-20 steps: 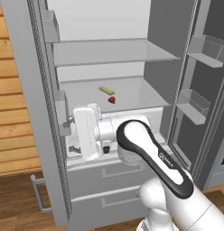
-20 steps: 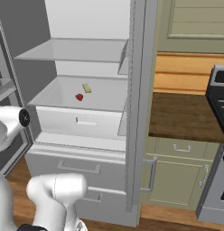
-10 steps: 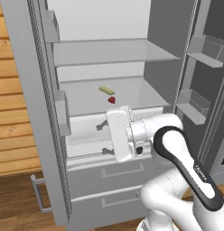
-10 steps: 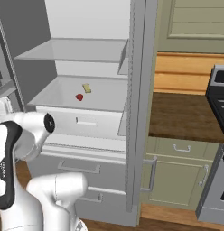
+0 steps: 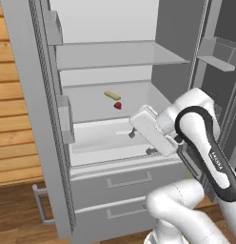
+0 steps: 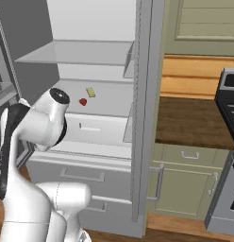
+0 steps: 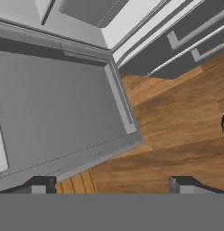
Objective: Take the strawberry from the fridge and place it on top of the pancake, located on the dining counter.
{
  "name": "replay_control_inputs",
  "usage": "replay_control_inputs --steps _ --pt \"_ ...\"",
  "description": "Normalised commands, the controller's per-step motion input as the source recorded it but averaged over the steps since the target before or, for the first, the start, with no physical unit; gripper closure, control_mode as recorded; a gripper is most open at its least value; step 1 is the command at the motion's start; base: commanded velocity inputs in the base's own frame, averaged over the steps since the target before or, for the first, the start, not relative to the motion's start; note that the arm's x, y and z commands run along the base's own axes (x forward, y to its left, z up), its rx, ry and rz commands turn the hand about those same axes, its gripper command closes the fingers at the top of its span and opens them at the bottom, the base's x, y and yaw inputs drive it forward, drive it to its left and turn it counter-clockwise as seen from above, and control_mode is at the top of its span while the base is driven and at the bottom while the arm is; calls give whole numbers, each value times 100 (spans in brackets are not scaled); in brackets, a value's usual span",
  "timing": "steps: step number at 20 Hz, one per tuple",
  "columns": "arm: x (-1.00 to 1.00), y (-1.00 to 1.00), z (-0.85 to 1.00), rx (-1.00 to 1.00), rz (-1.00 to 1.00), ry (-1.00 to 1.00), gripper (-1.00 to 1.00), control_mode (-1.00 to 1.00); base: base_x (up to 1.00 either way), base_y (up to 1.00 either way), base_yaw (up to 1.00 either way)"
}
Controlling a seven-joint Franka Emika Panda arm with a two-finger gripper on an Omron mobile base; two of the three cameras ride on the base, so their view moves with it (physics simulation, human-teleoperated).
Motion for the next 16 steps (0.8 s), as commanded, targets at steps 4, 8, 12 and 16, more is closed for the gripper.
replay_control_inputs --steps 4,8,12,16 --pt "0 -25 -2 -64 12 -4 -100 -100 0 0 0" --pt "7 -34 -29 -63 9 -1 -100 -100 0 0 0" --pt "0 -68 -41 -40 5 -19 -100 -100 0 0 0" --pt "-25 -50 -20 -16 9 -22 -100 -100 0 0 0"
